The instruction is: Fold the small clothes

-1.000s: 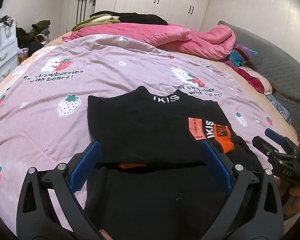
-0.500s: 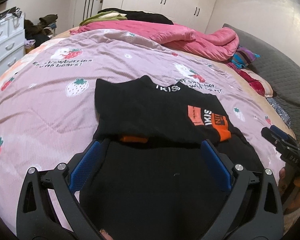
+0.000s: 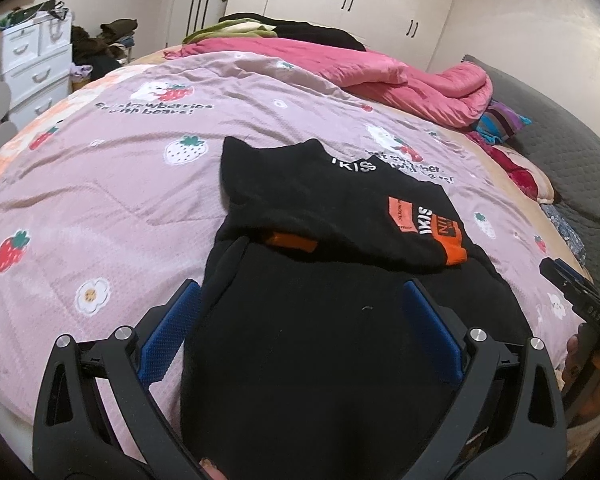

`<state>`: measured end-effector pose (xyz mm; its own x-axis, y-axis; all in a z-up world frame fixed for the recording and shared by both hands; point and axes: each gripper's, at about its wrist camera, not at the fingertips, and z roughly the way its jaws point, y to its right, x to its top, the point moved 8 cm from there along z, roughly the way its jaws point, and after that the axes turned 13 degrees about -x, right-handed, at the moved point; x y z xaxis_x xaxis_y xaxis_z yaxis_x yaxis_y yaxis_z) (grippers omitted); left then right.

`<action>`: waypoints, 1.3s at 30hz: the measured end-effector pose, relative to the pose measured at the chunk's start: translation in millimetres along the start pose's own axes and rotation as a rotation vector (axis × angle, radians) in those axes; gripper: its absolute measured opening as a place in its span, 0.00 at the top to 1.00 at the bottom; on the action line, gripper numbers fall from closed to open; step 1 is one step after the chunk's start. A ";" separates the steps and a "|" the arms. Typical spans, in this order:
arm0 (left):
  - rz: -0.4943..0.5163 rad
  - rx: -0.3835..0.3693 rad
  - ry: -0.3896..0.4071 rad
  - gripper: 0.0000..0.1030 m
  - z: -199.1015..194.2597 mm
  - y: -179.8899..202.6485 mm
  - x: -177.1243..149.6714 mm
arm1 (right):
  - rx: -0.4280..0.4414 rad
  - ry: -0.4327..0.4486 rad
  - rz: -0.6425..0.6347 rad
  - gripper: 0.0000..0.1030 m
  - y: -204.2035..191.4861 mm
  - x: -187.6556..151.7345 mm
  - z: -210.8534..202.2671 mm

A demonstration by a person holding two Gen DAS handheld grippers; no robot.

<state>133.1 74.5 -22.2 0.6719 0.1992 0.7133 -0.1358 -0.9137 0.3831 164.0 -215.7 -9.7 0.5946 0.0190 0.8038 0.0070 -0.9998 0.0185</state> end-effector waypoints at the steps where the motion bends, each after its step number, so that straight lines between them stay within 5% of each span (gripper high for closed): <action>1: -0.002 0.003 0.001 0.09 -2.1 -1.0 -1.7 | -0.002 -0.002 -0.003 0.04 1.1 -1.4 -1.1; 16: -0.004 0.095 -0.042 0.09 -20.1 -24.4 -38.2 | -0.016 -0.074 -0.005 0.04 20.0 -36.8 -7.6; 39: -0.080 0.130 -0.129 0.09 -30.4 -53.3 -91.2 | 0.001 -0.211 -0.045 0.04 34.5 -93.7 -8.9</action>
<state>57.0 115.9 -89.9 0.7654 0.2335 0.5997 0.0112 -0.9365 0.3504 101.3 -251.9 -79.1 0.7487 0.0617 0.6601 0.0374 -0.9980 0.0509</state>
